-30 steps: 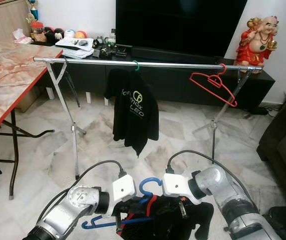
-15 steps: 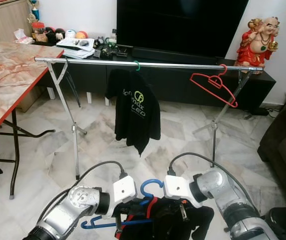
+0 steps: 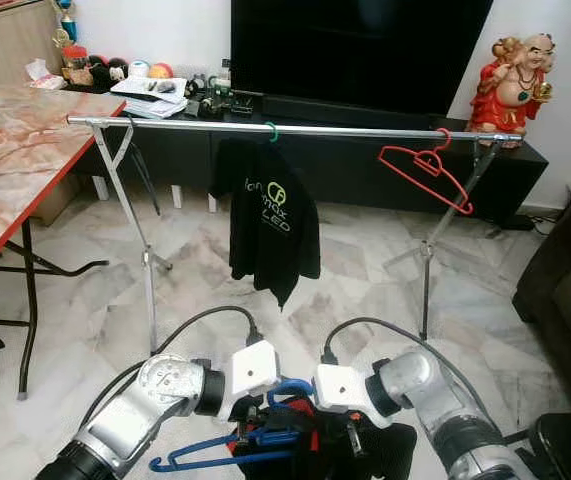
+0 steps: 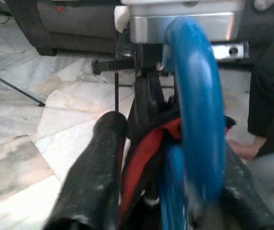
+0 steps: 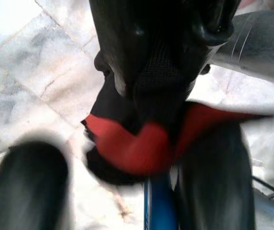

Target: Hang hanger

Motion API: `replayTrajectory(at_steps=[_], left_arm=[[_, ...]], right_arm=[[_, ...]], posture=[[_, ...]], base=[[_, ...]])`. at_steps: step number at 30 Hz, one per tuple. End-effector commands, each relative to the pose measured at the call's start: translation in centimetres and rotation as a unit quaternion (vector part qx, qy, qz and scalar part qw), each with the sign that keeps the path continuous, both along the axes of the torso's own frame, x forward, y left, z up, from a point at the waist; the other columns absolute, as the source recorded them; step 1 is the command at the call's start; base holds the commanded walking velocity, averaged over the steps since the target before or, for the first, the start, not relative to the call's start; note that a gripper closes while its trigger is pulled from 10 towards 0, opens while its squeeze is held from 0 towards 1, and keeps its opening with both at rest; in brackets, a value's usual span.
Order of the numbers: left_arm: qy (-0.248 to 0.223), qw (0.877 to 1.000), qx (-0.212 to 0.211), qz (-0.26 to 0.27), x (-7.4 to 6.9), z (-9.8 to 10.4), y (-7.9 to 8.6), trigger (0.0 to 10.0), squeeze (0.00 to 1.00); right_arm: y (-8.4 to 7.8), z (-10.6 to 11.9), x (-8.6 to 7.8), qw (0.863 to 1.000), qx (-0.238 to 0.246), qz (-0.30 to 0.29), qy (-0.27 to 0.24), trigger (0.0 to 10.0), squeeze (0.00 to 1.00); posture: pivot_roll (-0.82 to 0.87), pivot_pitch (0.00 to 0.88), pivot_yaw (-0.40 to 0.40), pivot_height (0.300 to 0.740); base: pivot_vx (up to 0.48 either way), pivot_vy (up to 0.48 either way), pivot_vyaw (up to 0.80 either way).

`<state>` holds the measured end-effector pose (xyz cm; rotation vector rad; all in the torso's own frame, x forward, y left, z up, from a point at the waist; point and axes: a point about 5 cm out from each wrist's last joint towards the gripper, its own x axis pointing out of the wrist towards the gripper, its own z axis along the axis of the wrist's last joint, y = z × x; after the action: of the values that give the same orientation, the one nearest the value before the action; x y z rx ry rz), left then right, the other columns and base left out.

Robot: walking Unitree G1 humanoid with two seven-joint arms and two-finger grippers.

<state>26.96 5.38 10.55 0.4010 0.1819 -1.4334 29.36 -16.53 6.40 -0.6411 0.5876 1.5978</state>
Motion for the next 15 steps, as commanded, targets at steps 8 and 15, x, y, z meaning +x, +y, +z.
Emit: replayTrajectory(at_steps=[8, 15], left_arm=[[0.008, 0.997, 0.071, 0.004, 0.2, -0.2, 4.1, 10.0, 1.0], [0.026, 0.995, 0.092, 0.034, -0.1, -0.6, 6.8, 10.0, 1.0]], right_arm=[[-1.3, 0.1, 0.6, 0.999, -0.026, -0.038, -0.029, 0.0, 0.0], [-2.6, 0.8, 1.8, 0.99, -0.036, -0.107, -0.079, 0.0, 0.0]], posture=[[0.06, 0.0, -0.104, 0.74], [0.06, 0.0, -0.1, 0.74]], base=[[0.0, 0.0, 0.0], [0.0, 0.0, 0.0]])
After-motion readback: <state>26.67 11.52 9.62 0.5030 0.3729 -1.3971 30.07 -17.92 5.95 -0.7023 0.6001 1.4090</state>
